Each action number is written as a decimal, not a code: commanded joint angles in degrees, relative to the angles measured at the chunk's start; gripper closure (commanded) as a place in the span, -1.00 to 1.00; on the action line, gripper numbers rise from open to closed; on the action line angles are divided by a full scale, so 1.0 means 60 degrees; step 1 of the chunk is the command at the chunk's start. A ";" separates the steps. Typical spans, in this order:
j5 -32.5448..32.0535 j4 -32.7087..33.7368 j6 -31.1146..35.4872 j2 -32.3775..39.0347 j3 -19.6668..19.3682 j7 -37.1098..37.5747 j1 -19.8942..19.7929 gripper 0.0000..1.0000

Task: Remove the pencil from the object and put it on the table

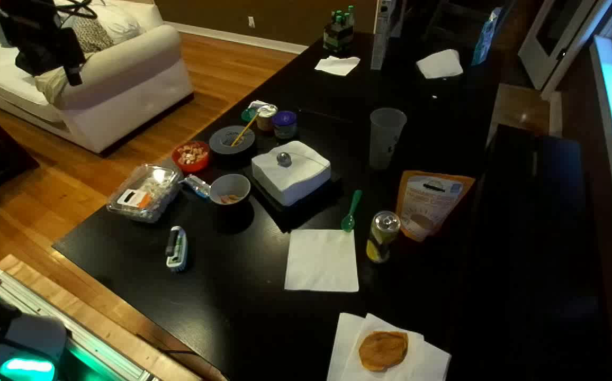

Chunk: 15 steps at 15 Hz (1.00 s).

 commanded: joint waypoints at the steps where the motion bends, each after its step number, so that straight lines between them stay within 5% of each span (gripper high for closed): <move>1: 0.0012 0.0013 -0.0019 0.0001 0.0057 -0.0013 -0.0064 -1.00; 8: 0.0104 0.0160 -0.0031 0.0184 0.0059 0.0230 -0.0093 -1.00; 12: 0.0551 0.0421 0.1490 0.1231 0.0102 0.1718 -0.0248 -1.00; 15: 0.0495 0.0328 0.3643 0.2096 0.0112 0.2510 -0.0309 -1.00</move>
